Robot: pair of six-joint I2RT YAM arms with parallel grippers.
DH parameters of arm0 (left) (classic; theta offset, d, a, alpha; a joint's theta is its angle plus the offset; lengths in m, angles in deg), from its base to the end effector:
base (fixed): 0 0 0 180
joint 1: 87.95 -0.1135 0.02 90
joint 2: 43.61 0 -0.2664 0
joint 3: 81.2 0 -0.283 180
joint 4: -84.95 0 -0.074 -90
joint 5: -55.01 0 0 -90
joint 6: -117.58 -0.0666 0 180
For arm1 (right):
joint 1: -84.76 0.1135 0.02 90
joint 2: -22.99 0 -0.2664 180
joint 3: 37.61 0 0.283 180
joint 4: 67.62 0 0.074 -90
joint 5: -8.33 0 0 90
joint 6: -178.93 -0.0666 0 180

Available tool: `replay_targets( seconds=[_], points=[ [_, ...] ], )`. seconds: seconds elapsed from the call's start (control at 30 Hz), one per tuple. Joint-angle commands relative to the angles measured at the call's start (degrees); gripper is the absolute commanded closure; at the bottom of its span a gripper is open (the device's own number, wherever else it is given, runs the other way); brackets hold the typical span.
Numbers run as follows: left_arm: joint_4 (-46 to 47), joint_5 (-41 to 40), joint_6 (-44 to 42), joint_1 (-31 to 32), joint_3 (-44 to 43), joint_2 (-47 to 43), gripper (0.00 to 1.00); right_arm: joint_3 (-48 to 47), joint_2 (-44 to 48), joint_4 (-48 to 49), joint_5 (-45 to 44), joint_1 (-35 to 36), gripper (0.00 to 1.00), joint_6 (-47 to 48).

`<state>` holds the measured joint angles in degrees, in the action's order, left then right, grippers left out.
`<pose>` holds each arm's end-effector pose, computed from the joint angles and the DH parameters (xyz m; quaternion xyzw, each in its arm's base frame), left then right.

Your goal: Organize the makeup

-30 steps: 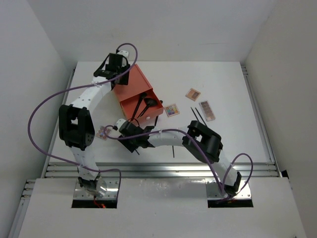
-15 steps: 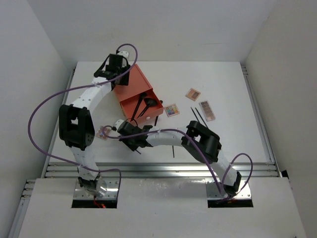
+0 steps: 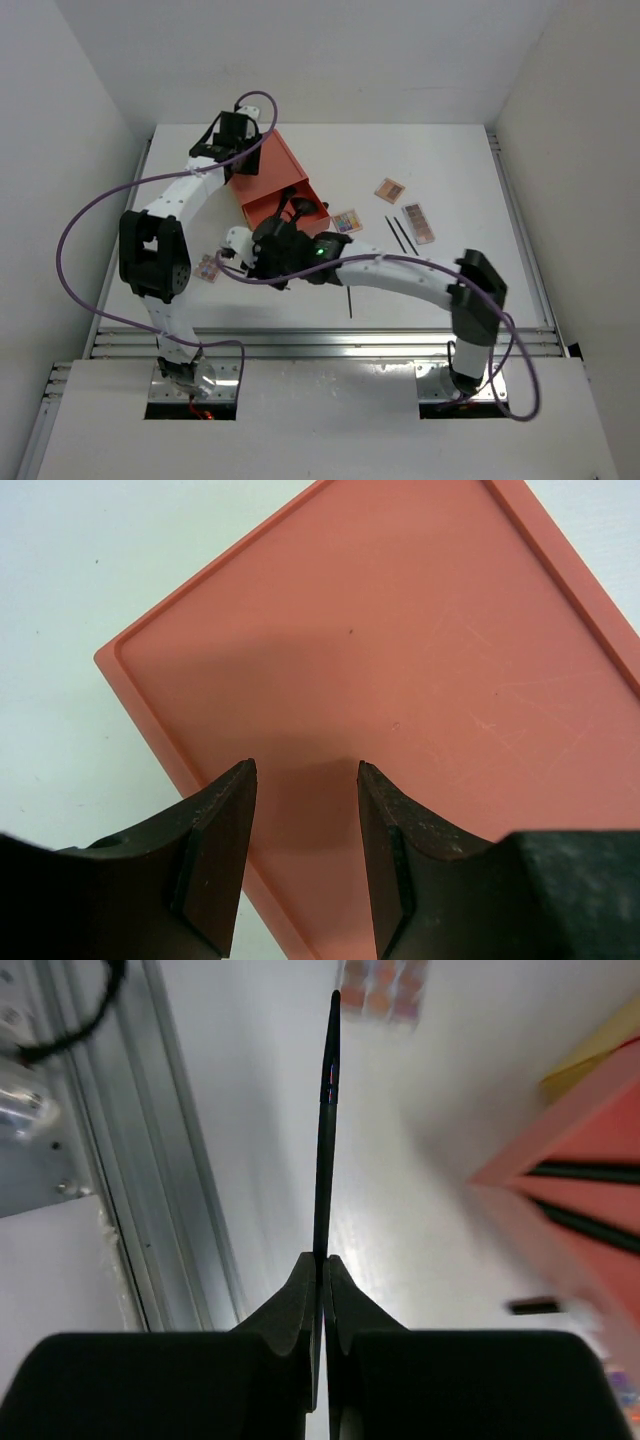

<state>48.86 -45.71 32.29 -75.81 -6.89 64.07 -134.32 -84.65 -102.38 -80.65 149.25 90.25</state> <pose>0.4851 -0.0917 0.2715 0.0172 0.8959 0.0192 0.4434 0.2043 0.4308 0.2131 -0.5059 0.7757 0.2045 0.3169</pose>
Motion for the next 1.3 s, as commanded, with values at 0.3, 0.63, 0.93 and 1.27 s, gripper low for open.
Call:
replay_targets(
  seconds=[0.3,0.63,0.93,1.27],
  points=[
    [1.53,0.88,-0.4,-1.68,-0.42,-0.36,0.5,-5.42,5.08,1.25,1.52,-13.24,1.0,23.81],
    [1.53,0.88,-0.4,-1.68,-0.42,-0.36,0.5,-13.35,-6.88,7.05,3.99,-19.75,1.0,24.69],
    [1.53,1.4,-0.4,-1.68,-0.42,-0.36,0.5,-14.06,-10.14,8.72,2.24,-20.37,0.84,24.52],
    [1.53,1.4,-0.4,-1.68,-0.42,0.16,0.5,-7.57,0.31,11.53,-2.5,-19.75,0.39,14.69]
  ],
)
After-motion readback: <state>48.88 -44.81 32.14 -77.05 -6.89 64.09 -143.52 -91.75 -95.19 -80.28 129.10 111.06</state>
